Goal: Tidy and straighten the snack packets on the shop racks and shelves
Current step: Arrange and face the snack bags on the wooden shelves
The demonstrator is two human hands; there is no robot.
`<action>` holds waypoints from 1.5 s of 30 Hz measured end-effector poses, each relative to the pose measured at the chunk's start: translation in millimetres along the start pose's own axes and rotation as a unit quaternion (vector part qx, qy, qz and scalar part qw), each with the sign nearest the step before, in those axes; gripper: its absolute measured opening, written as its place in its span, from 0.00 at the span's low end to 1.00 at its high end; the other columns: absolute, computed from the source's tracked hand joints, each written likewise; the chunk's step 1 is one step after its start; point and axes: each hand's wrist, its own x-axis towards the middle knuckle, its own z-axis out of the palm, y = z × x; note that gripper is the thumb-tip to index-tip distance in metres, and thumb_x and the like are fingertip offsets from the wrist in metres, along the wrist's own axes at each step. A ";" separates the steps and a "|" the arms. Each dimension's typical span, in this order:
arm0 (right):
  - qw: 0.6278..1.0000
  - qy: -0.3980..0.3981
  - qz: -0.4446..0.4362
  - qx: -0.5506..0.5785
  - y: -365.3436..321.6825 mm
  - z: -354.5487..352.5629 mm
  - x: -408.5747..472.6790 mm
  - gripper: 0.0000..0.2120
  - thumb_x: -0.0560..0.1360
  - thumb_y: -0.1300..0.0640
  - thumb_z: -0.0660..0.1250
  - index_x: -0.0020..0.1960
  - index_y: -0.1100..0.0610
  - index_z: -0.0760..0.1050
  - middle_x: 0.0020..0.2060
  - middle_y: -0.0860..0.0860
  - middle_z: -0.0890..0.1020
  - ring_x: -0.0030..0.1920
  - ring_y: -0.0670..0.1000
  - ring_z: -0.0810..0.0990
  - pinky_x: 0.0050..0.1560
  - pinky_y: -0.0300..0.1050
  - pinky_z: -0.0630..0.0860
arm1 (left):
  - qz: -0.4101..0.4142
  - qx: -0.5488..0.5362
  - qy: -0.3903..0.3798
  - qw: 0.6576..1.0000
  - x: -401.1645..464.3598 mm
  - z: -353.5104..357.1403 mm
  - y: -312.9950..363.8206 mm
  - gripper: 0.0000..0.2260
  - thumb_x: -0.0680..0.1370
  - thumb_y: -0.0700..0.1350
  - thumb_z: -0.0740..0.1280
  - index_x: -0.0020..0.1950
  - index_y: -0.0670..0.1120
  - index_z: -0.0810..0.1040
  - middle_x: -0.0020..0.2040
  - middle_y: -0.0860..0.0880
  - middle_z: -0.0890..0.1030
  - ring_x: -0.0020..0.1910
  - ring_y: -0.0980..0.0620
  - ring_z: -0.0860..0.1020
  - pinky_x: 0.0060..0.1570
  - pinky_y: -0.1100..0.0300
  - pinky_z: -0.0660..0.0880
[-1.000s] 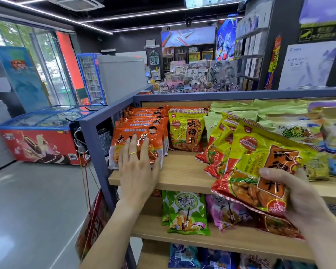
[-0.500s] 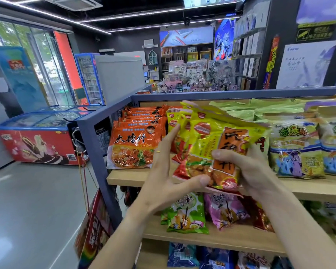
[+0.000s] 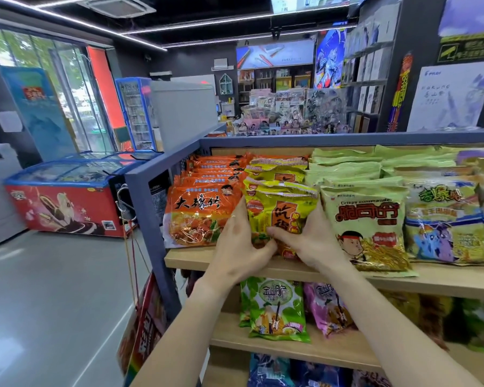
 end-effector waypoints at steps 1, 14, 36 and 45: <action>1.000 0.015 -0.012 0.006 0.0 0.4 -2.3 0.52 0.64 0.53 0.84 0.79 0.51 0.56 0.66 0.45 0.75 0.67 0.45 0.74 0.66 0.37 0.67 | 0.002 -0.002 0.004 1.000 -0.5 2.5 -0.8 0.46 0.76 0.56 0.71 0.85 0.48 0.45 0.83 0.49 0.59 0.81 0.49 0.59 0.78 0.50 0.62; 0.986 0.087 -0.140 -0.024 0.7 11.6 -4.0 0.47 0.73 0.65 0.75 0.81 0.62 0.49 0.81 0.53 0.54 0.81 0.46 0.53 0.80 0.38 0.52 | 0.044 0.218 0.210 0.952 -7.3 3.9 -19.3 0.37 0.76 0.71 0.63 0.79 0.50 0.68 0.75 0.44 0.67 0.75 0.43 0.65 0.73 0.45 0.65; 0.850 0.072 -0.224 -0.471 -3.8 -4.0 -16.2 0.21 0.79 0.63 0.67 0.71 0.57 0.73 0.76 0.60 0.69 0.79 0.62 0.61 0.78 0.61 0.59 | 0.028 0.203 0.259 0.944 -21.9 4.6 -40.5 0.18 0.83 0.51 0.64 0.73 0.51 0.74 0.73 0.42 0.69 0.72 0.41 0.66 0.70 0.42 0.68; 0.895 0.132 -0.194 -0.378 8.9 -37.0 -58.1 0.21 0.78 0.60 0.69 0.70 0.57 0.75 0.76 0.58 0.68 0.79 0.59 0.61 0.76 0.59 0.64 | 0.175 0.164 0.115 0.964 -34.6 35.6 -8.8 0.27 0.81 0.60 0.66 0.79 0.57 0.68 0.82 0.45 0.55 0.82 0.46 0.53 0.78 0.41 0.61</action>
